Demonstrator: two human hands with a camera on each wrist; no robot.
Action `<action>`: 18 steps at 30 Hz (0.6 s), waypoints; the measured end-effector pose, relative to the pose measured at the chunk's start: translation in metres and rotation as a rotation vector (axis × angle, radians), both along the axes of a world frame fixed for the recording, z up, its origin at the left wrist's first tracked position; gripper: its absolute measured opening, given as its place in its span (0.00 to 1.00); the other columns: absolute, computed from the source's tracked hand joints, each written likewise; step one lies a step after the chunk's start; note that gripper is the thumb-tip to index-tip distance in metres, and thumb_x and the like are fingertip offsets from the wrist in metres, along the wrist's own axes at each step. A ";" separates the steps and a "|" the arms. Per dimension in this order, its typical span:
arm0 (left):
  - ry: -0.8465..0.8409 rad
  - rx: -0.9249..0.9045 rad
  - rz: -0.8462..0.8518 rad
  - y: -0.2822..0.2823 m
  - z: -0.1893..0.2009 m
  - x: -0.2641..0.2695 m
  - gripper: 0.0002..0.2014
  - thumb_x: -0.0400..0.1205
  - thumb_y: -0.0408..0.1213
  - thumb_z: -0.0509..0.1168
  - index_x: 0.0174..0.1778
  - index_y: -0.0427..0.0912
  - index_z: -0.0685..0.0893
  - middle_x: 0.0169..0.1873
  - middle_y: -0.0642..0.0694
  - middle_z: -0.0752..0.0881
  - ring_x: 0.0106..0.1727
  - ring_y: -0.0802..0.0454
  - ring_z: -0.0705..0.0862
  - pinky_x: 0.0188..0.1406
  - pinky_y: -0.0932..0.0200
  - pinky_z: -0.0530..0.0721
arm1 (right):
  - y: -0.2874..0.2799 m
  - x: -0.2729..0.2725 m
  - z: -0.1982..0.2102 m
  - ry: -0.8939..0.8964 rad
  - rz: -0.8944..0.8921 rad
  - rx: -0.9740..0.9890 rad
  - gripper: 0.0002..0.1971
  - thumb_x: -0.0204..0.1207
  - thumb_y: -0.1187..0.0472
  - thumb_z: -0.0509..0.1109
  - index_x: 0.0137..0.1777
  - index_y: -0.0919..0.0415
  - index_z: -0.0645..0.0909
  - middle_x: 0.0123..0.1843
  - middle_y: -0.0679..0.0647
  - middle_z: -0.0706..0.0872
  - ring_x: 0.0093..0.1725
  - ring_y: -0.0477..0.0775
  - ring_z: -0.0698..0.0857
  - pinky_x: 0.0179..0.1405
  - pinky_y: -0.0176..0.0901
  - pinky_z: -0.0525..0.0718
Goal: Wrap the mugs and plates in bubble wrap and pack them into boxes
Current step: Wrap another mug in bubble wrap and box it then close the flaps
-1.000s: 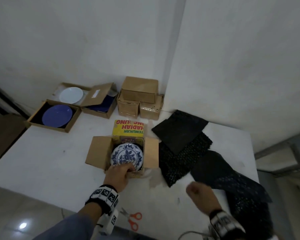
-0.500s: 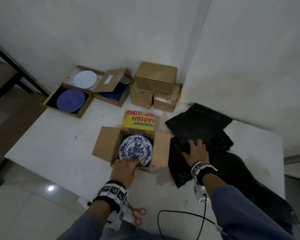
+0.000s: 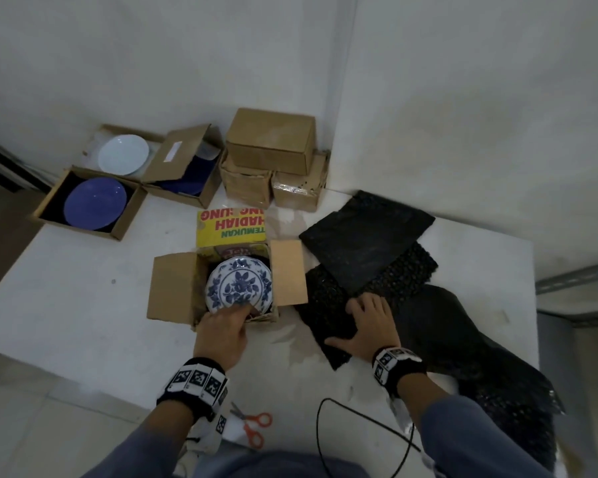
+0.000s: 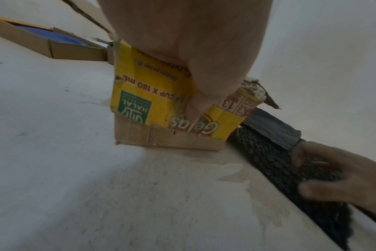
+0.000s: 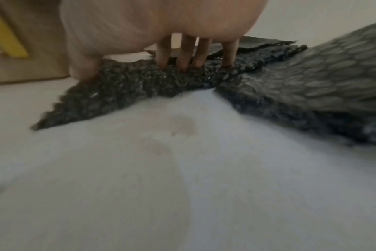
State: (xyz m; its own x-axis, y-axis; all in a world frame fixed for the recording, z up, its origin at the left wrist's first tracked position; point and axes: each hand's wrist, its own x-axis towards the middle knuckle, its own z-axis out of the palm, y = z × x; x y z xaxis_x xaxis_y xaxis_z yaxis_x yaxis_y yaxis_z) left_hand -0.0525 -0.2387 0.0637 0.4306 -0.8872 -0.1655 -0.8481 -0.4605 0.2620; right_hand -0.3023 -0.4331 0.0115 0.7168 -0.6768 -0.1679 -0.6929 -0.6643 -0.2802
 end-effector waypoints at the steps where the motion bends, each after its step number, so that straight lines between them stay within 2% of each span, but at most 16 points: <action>1: -0.008 -0.004 -0.008 0.000 0.000 0.000 0.20 0.67 0.25 0.70 0.53 0.49 0.86 0.43 0.49 0.90 0.40 0.45 0.89 0.33 0.56 0.81 | 0.003 -0.003 -0.004 0.025 0.032 -0.007 0.31 0.61 0.26 0.69 0.50 0.51 0.76 0.52 0.53 0.75 0.56 0.59 0.75 0.64 0.61 0.76; 3: -0.017 -0.013 -0.013 0.000 0.000 0.000 0.20 0.67 0.25 0.71 0.52 0.48 0.86 0.43 0.50 0.90 0.40 0.45 0.89 0.33 0.57 0.80 | 0.004 -0.003 -0.009 0.010 0.024 0.020 0.19 0.67 0.39 0.74 0.45 0.53 0.79 0.49 0.55 0.77 0.54 0.61 0.77 0.59 0.64 0.80; 5: -0.021 -0.017 -0.010 -0.001 0.000 0.000 0.20 0.66 0.25 0.71 0.52 0.48 0.86 0.42 0.50 0.90 0.40 0.45 0.89 0.32 0.57 0.81 | -0.002 0.004 -0.004 -0.023 -0.040 0.083 0.11 0.72 0.49 0.74 0.40 0.57 0.81 0.44 0.56 0.79 0.49 0.62 0.80 0.51 0.59 0.83; 8: -0.022 -0.022 -0.012 0.000 0.001 -0.002 0.19 0.68 0.26 0.70 0.52 0.48 0.86 0.43 0.49 0.90 0.41 0.44 0.89 0.34 0.55 0.81 | -0.017 0.019 0.027 -0.207 -0.266 0.303 0.13 0.81 0.52 0.67 0.37 0.56 0.76 0.35 0.53 0.79 0.39 0.60 0.82 0.39 0.52 0.82; 10: 0.004 -0.016 -0.008 0.000 0.004 -0.002 0.16 0.71 0.32 0.68 0.53 0.51 0.85 0.45 0.50 0.90 0.44 0.45 0.89 0.37 0.54 0.81 | -0.026 0.028 0.057 -0.431 -0.378 0.441 0.15 0.85 0.55 0.64 0.37 0.59 0.73 0.31 0.56 0.77 0.35 0.59 0.80 0.40 0.53 0.79; 12: 0.071 -0.028 -0.005 0.002 0.010 -0.002 0.14 0.73 0.42 0.66 0.54 0.56 0.85 0.48 0.56 0.90 0.47 0.51 0.88 0.43 0.54 0.80 | -0.031 0.037 0.086 -0.621 -0.428 0.536 0.15 0.86 0.57 0.63 0.40 0.65 0.74 0.36 0.64 0.79 0.39 0.62 0.80 0.44 0.53 0.78; 13: 0.156 -0.061 0.010 0.003 0.012 -0.001 0.13 0.75 0.46 0.67 0.55 0.59 0.85 0.49 0.58 0.89 0.49 0.55 0.88 0.46 0.56 0.81 | -0.032 0.042 0.101 -0.692 -0.436 0.593 0.15 0.86 0.57 0.62 0.42 0.67 0.75 0.40 0.67 0.80 0.43 0.63 0.80 0.47 0.51 0.78; 15: 0.484 -0.162 0.100 0.004 0.023 0.001 0.11 0.80 0.40 0.68 0.53 0.61 0.86 0.52 0.61 0.89 0.53 0.60 0.86 0.52 0.60 0.84 | -0.034 0.050 0.129 -0.815 -0.472 0.717 0.15 0.82 0.52 0.64 0.48 0.66 0.80 0.48 0.65 0.83 0.51 0.59 0.82 0.58 0.50 0.79; 17: 0.757 -0.260 0.204 0.001 0.039 0.002 0.14 0.85 0.32 0.64 0.50 0.59 0.87 0.51 0.59 0.88 0.56 0.59 0.85 0.56 0.61 0.84 | -0.034 0.054 0.155 -0.941 -0.482 0.821 0.21 0.77 0.50 0.64 0.54 0.70 0.81 0.54 0.65 0.85 0.56 0.58 0.83 0.64 0.53 0.78; 18: 0.804 -0.306 0.224 -0.004 0.050 0.001 0.12 0.86 0.32 0.64 0.51 0.56 0.88 0.50 0.58 0.89 0.56 0.58 0.85 0.57 0.59 0.84 | -0.035 0.055 0.167 -0.997 -0.476 0.864 0.24 0.75 0.50 0.64 0.56 0.73 0.81 0.54 0.65 0.85 0.57 0.59 0.83 0.63 0.53 0.78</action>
